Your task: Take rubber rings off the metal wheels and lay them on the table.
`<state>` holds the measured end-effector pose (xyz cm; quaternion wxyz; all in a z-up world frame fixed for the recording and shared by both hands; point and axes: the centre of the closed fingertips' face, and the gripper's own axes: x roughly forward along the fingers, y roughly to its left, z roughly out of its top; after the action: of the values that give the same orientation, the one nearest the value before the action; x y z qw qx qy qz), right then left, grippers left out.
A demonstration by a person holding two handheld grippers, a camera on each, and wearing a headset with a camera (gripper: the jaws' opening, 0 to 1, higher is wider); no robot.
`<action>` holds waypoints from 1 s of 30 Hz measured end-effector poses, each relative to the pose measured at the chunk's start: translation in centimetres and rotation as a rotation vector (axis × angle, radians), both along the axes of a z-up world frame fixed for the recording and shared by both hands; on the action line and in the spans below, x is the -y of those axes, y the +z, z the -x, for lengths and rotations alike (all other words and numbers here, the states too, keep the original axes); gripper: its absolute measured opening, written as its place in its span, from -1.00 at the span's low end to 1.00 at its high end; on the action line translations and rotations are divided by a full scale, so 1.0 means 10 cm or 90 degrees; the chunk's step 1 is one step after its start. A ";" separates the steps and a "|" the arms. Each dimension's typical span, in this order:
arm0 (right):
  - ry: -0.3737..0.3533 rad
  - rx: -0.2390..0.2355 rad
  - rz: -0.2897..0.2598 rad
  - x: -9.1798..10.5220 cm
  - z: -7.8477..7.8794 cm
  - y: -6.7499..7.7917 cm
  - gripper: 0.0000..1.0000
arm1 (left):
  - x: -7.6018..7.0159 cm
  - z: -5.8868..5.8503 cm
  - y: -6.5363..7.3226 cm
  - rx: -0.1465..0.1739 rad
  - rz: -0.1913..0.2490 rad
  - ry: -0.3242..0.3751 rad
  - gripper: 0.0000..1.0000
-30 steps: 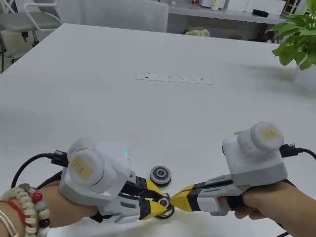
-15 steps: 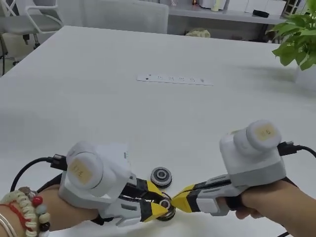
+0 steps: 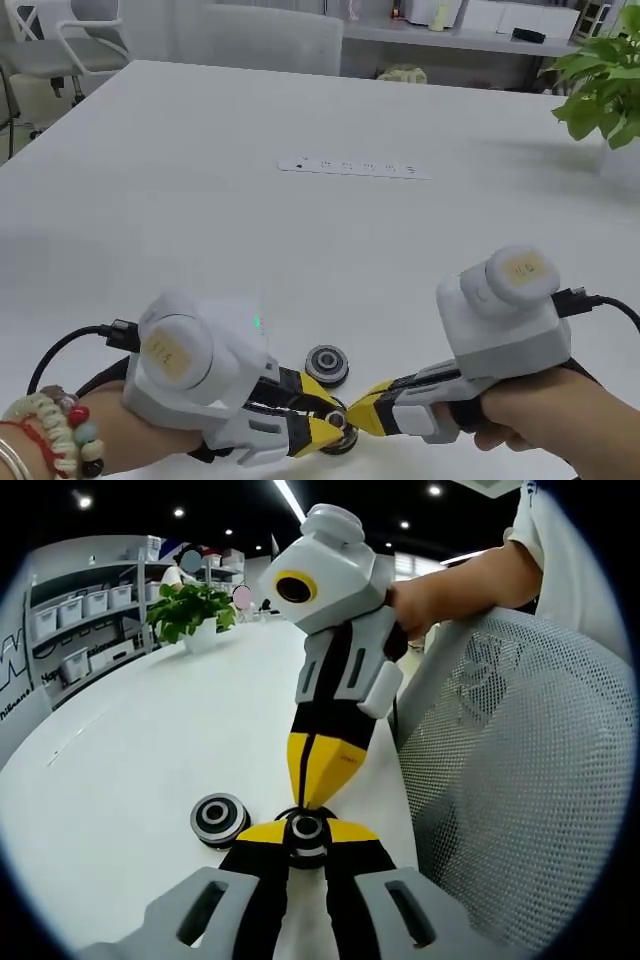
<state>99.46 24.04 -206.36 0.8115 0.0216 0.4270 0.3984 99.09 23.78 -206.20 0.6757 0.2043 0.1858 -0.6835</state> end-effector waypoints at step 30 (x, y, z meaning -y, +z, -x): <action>-0.006 0.003 -0.009 -0.02 -0.01 0.04 -1.00 | 0.00 0.05 0.01 -0.018 -0.005 -0.006 -0.72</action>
<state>99.56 24.21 -205.94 0.8144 0.0287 0.4217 0.3976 98.63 23.81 -206.14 0.6691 0.1984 0.1971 -0.6886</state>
